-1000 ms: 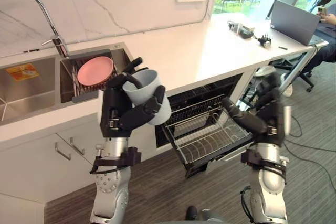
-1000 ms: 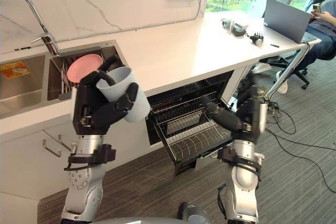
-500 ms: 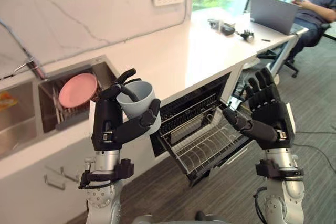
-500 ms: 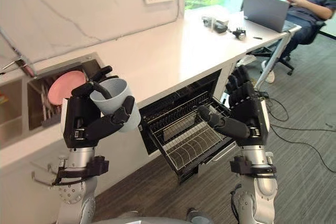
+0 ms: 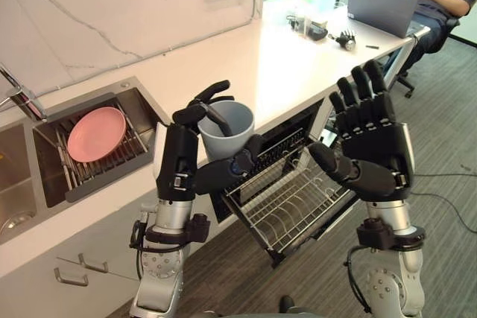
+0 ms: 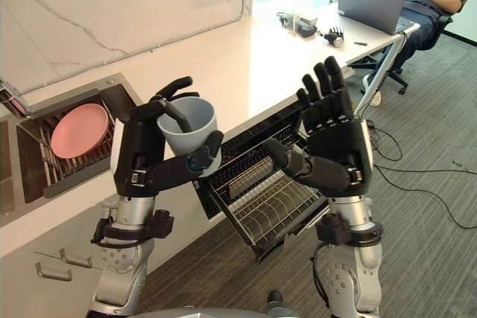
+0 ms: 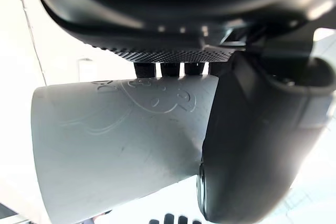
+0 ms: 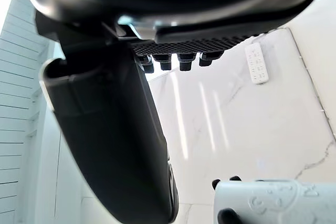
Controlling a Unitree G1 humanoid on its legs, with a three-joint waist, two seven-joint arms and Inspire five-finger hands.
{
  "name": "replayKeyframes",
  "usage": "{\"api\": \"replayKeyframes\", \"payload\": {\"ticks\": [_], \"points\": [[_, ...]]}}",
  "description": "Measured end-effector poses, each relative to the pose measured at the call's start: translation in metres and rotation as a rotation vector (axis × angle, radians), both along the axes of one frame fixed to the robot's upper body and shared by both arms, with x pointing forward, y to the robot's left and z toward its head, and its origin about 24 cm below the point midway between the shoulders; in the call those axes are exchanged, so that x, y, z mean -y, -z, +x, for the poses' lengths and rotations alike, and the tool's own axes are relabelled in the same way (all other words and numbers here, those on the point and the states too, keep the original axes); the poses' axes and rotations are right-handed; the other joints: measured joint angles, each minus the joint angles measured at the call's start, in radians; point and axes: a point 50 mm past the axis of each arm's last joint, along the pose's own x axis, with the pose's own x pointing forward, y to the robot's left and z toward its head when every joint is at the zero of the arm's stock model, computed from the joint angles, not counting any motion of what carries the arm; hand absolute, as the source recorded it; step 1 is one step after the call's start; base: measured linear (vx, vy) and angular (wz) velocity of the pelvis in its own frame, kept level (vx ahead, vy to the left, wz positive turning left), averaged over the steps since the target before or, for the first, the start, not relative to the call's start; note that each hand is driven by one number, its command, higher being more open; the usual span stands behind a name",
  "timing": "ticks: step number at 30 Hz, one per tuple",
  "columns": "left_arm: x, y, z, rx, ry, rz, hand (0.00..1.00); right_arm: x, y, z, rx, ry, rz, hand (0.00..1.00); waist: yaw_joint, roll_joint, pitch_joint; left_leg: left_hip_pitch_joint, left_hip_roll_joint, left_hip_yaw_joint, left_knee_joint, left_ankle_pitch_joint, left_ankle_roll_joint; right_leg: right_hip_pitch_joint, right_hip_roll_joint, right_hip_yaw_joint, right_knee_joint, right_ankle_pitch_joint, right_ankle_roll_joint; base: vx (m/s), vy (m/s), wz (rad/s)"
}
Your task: Walk over to the sink, pick up the cup, carry it to the dishwasher, place the cup inside the dishwasher, then close the dishwasher door
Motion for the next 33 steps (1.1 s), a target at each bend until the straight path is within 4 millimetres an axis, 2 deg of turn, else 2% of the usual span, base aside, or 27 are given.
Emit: {"api": "replayKeyframes", "payload": {"ticks": [8, 14, 19, 24, 33], "points": [[0.018, -0.001, -0.001, 0.046, 0.012, 0.131, 0.0, -0.024, 0.012, 0.007, -0.146, -0.146, -0.072, 1.0, 0.002, -0.02, -0.013, -0.011, 0.0, 0.009, 0.001, 0.0, 0.001, -0.016, 0.0, 0.008, -0.001, 0.006, 0.001, -0.02, -0.013, -0.03], [0.027, 0.0, -0.001, 0.086, -0.002, 0.231, 0.0, -0.029, 0.008, 0.012, -0.152, -0.192, -0.115, 1.0, 0.003, -0.028, -0.02, -0.02, -0.001, 0.009, 0.004, 0.001, 0.002, -0.023, 0.0, 0.008, -0.001, 0.013, 0.004, -0.02, -0.01, 0.0], [0.042, 0.001, -0.002, 0.178, -0.027, 0.424, 0.0, -0.035, 0.004, 0.016, -0.159, -0.239, -0.156, 1.0, 0.003, -0.033, -0.025, -0.022, -0.003, 0.012, 0.005, 0.003, 0.006, -0.025, -0.003, 0.007, -0.001, 0.019, 0.007, -0.04, -0.019, -0.01], [0.044, 0.002, -0.003, 0.218, -0.073, 0.468, 0.0, -0.038, 0.005, 0.016, -0.205, -0.254, -0.173, 1.0, 0.0, -0.032, -0.028, -0.024, -0.005, 0.017, 0.005, 0.006, 0.009, -0.029, -0.004, 0.01, -0.001, 0.024, 0.008, -0.05, -0.022, -0.03], [0.042, 0.009, -0.001, 0.239, -0.138, 0.502, 0.0, -0.044, 0.018, 0.018, -0.356, -0.257, -0.178, 1.0, -0.012, -0.032, -0.049, -0.025, -0.015, 0.024, 0.002, 0.012, 0.017, -0.033, -0.014, 0.016, -0.001, 0.03, 0.012, -0.05, -0.013, -0.02]]}}
